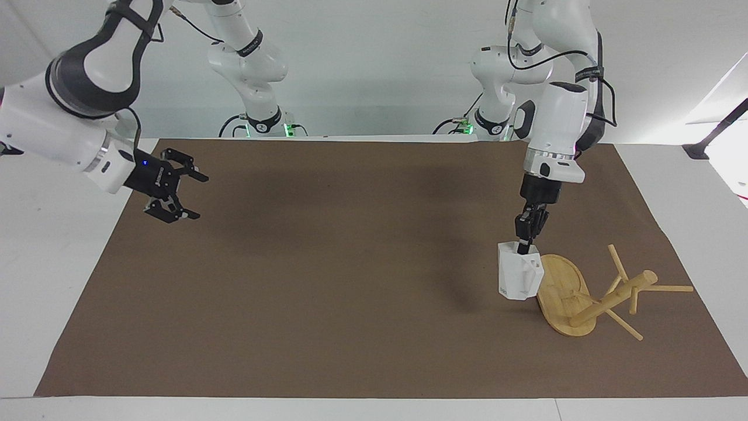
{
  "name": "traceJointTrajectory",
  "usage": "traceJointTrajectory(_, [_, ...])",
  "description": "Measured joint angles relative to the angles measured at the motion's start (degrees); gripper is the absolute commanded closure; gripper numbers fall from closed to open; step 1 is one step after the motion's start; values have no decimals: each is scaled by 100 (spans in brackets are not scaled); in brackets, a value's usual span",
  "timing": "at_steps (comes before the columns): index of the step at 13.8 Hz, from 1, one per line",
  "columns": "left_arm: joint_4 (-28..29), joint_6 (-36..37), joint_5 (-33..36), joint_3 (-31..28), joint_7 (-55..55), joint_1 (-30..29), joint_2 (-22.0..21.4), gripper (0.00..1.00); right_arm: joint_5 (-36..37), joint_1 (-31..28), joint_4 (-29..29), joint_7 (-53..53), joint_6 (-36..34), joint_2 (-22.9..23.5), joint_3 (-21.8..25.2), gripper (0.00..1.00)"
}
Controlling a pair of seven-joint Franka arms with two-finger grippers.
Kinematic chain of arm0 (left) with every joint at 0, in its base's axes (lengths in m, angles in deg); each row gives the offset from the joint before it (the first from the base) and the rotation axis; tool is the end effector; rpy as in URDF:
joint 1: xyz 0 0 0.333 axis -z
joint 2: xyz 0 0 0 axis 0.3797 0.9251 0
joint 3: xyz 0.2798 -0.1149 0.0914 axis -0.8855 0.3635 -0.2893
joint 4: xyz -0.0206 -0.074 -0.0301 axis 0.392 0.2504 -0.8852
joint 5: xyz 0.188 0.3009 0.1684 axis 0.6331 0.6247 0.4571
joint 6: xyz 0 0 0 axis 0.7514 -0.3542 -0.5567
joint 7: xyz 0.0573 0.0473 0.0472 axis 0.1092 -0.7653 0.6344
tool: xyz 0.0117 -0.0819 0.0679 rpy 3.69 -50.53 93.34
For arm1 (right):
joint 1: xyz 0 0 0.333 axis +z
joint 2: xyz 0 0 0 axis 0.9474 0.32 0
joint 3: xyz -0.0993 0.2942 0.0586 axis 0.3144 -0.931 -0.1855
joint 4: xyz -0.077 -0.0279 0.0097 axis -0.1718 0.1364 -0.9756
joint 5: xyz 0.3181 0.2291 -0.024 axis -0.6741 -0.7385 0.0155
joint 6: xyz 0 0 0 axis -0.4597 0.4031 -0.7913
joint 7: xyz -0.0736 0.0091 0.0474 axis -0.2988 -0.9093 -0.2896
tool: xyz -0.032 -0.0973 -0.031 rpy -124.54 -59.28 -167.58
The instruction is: Hang cup on rack
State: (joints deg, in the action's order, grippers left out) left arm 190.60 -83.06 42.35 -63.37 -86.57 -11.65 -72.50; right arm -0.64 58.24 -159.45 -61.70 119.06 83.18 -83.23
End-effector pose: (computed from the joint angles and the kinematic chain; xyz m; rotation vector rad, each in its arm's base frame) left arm 0.5529 -0.1437 0.4380 2.5916 0.7332 0.7681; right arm 0.5580 -0.0810 0.5341 -2.1182 -1.6511 -0.3085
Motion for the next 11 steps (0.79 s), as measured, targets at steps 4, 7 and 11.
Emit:
traceJointTrajectory(4, [-294, 392, -5, 3, 660, -304, 172, 100, 1400, 34, 105, 2072, -13, -432, -398, 0])
traceJointTrajectory(7, [-363, 450, -236, 10, 850, -449, 230, 100, 2188, 248, 471, 4179, -423, -436, -490, 0])
traceJointTrajectory(11, [-431, 453, -961, 27, 1107, -483, 338, 100, 2485, 296, 828, 6563, -893, -432, -485, 0])
